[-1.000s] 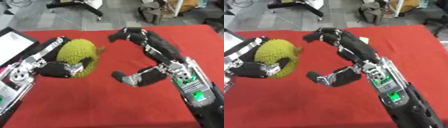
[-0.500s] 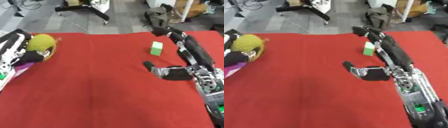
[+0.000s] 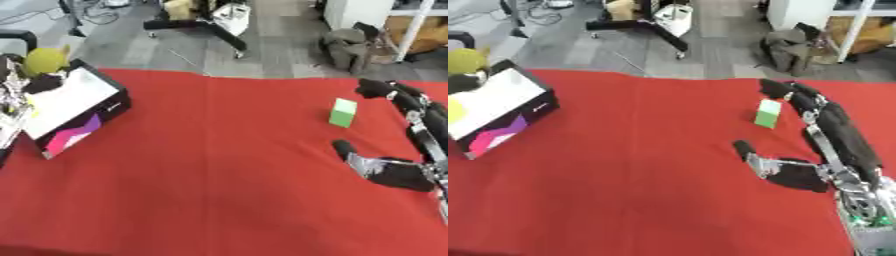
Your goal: Pick up the objects with one hand, pass them to the other hand, and then place them into the box on the other side of the table.
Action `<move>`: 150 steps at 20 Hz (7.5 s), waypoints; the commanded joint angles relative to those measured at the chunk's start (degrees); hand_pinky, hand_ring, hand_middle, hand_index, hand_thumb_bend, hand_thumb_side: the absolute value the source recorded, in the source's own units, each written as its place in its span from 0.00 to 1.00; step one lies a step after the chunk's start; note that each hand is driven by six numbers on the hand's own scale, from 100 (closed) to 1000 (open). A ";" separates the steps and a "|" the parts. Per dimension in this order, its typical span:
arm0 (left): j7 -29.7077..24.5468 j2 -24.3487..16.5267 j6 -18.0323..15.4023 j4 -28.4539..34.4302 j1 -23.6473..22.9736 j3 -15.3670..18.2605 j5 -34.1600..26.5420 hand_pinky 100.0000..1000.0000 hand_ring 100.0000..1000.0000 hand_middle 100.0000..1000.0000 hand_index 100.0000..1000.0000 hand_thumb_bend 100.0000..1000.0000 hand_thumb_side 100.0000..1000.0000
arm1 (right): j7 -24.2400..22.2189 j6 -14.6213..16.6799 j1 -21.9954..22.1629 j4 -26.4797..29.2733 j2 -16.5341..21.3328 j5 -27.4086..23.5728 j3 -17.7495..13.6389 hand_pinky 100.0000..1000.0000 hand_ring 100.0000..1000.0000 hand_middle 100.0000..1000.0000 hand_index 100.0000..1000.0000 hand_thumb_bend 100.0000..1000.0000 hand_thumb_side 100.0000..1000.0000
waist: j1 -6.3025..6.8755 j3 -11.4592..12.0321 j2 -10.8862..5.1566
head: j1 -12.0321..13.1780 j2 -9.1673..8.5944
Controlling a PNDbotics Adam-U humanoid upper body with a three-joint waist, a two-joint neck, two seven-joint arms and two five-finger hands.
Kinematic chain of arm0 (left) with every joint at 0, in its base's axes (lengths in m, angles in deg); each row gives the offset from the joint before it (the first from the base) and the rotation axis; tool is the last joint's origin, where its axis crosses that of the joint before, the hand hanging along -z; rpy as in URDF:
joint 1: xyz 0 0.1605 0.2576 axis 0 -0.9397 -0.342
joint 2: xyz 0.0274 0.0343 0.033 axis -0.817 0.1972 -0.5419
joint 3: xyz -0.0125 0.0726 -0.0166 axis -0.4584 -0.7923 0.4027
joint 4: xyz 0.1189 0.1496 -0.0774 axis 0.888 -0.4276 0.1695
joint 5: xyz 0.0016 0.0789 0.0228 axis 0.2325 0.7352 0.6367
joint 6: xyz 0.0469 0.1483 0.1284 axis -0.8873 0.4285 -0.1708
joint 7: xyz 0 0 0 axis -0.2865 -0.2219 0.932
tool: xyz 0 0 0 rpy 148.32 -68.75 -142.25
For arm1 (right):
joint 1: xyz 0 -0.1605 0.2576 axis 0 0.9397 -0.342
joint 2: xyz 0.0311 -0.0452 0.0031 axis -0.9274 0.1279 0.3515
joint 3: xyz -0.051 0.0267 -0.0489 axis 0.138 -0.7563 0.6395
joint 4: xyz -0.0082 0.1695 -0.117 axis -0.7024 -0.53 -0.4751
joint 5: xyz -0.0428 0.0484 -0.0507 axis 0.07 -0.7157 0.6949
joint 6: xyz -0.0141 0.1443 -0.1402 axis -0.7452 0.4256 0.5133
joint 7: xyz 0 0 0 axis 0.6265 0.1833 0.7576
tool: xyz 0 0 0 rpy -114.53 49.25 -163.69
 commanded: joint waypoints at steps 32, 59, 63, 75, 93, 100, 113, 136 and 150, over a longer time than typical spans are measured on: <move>-18.30 9.53 -25.69 59.31 -5.23 -3.85 -13.67 0.75 0.62 0.59 0.80 0.72 0.57 | 3.24 -8.44 -29.58 -66.90 11.49 5.98 -13.02 0.85 0.80 0.83 0.91 0.25 0.49 | 1.23 13.08 3.84 | -36.25 -3.12; -17.28 9.54 -23.36 59.31 -8.32 -3.86 -13.16 0.75 0.60 0.57 0.79 0.70 0.58 | 16.42 -0.30 -23.87 -44.52 7.89 2.16 -7.67 0.71 0.54 0.30 0.37 0.00 0.02 | 0.41 10.73 2.82 | -31.85 -1.33; -16.82 8.97 -21.23 58.63 -10.16 -4.43 -13.28 0.75 0.60 0.57 0.79 0.70 0.59 | 15.17 0.67 -18.35 -28.30 4.83 -2.83 -3.51 0.71 0.54 0.30 0.37 0.00 0.03 | -0.09 8.21 1.55 | -24.42 0.89; -21.06 11.03 -20.36 53.94 -9.97 -10.72 -15.43 0.76 0.59 0.56 0.80 0.73 0.58 | 4.83 3.42 -7.47 -1.42 -5.58 -10.26 7.01 0.72 0.53 0.30 0.37 0.00 0.04 | -0.20 4.23 0.62 | -12.10 3.41; -35.24 11.84 -24.36 52.58 -7.77 -17.99 -18.39 0.78 0.63 0.58 0.80 0.74 0.57 | -2.80 4.75 -8.45 3.26 -5.57 -18.76 11.64 0.72 0.54 0.30 0.37 0.00 0.05 | -0.50 3.89 0.87 | -13.88 3.36; -35.67 12.15 -23.71 53.78 -7.51 -19.29 -20.93 0.78 0.62 0.58 0.80 0.74 0.57 | -5.03 5.28 -9.18 3.82 -5.03 -20.53 12.78 0.72 0.54 0.30 0.37 0.00 0.04 | -0.62 3.96 0.90 | -14.34 3.34; -40.01 12.56 -25.62 55.81 -7.12 -20.47 -26.47 0.84 0.67 0.61 0.81 0.50 0.67 | -6.69 5.42 -9.26 3.37 -4.64 -21.80 13.47 0.72 0.54 0.30 0.37 0.00 0.05 | -0.69 4.06 0.91 | -14.62 3.22; -46.31 12.30 -24.21 58.67 -6.27 -22.90 -28.54 0.81 0.50 0.42 0.66 0.25 0.41 | -7.90 5.42 -9.50 3.33 -4.59 -22.67 14.14 0.72 0.54 0.30 0.37 0.00 0.06 | -0.68 4.15 0.84 | -14.34 3.41; -41.48 10.97 -22.17 58.32 -6.66 -23.02 -26.24 0.72 0.25 0.12 0.39 0.00 0.13 | -6.49 4.66 -9.23 3.83 -4.22 -20.16 12.54 0.73 0.56 0.36 0.48 0.01 0.16 | -0.57 4.14 0.60 | -14.56 3.41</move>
